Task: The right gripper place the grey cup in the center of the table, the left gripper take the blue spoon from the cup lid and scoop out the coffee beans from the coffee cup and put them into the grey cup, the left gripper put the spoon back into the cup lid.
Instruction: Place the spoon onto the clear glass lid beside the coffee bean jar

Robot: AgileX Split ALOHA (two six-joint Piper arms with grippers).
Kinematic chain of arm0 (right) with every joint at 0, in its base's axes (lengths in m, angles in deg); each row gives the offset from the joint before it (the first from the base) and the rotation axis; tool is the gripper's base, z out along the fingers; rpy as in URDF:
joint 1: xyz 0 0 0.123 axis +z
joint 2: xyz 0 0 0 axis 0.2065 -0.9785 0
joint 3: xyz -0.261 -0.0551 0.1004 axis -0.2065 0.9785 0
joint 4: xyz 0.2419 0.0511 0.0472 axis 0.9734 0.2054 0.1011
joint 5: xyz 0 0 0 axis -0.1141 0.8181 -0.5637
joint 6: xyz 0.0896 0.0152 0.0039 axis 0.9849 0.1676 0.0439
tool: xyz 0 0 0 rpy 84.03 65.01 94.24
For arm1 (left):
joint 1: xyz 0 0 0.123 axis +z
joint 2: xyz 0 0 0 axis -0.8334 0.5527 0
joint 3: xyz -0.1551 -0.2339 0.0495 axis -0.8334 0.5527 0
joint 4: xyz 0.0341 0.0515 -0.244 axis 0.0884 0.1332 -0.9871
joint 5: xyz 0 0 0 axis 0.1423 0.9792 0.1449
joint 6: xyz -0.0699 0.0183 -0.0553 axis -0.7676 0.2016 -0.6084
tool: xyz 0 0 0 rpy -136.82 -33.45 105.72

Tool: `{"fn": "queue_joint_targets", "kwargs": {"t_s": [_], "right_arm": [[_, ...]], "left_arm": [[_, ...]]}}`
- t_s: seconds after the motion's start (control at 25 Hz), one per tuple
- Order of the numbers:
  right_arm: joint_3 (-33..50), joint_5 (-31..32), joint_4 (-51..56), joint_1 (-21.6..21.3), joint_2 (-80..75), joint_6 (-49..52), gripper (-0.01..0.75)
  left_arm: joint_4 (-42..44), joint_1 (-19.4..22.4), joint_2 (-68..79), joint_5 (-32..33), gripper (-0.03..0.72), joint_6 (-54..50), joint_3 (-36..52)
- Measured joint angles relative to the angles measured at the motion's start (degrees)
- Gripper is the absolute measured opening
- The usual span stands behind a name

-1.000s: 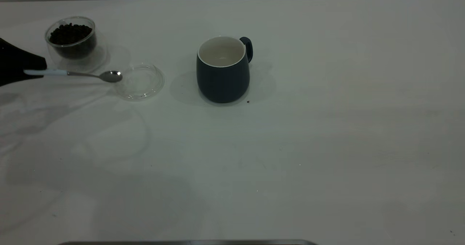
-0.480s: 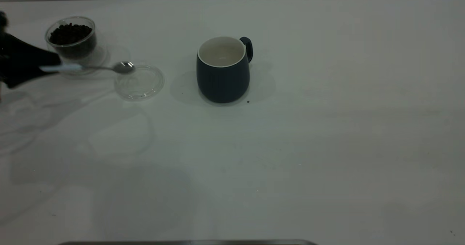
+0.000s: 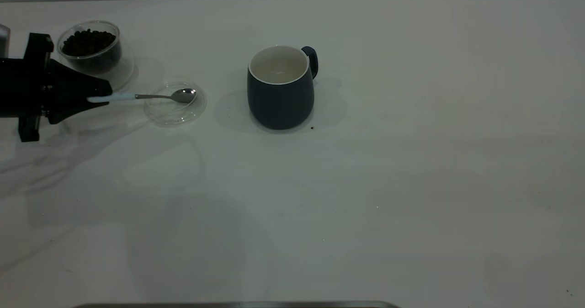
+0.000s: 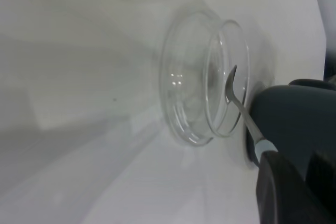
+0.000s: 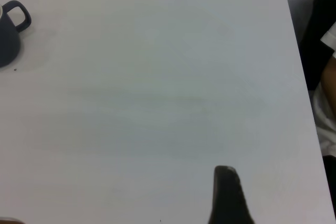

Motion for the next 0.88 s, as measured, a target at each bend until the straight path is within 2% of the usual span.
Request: {"fn": "queue_joint_targets", "kwargs": {"t_s": [0.28, 0.6, 0.68, 0.88], "right_arm": [[0.00, 0.00, 0.00, 0.00, 0.00, 0.00, 0.462], [0.00, 0.00, 0.00, 0.00, 0.00, 0.00, 0.462], [0.00, 0.00, 0.00, 0.00, 0.00, 0.00, 0.462], [0.00, 0.00, 0.00, 0.00, 0.00, 0.00, 0.462]], "left_arm": [[-0.12, -2.90, 0.04, -3.26, 0.129, 1.08, 0.00], [-0.30, -2.90, 0.67, -2.90, 0.150, 5.57, 0.00], [-0.30, -2.90, 0.67, -3.16, 0.190, 8.31, 0.00], [-0.30, -2.90, 0.67, -3.65, 0.396, 12.35, 0.00]]}}
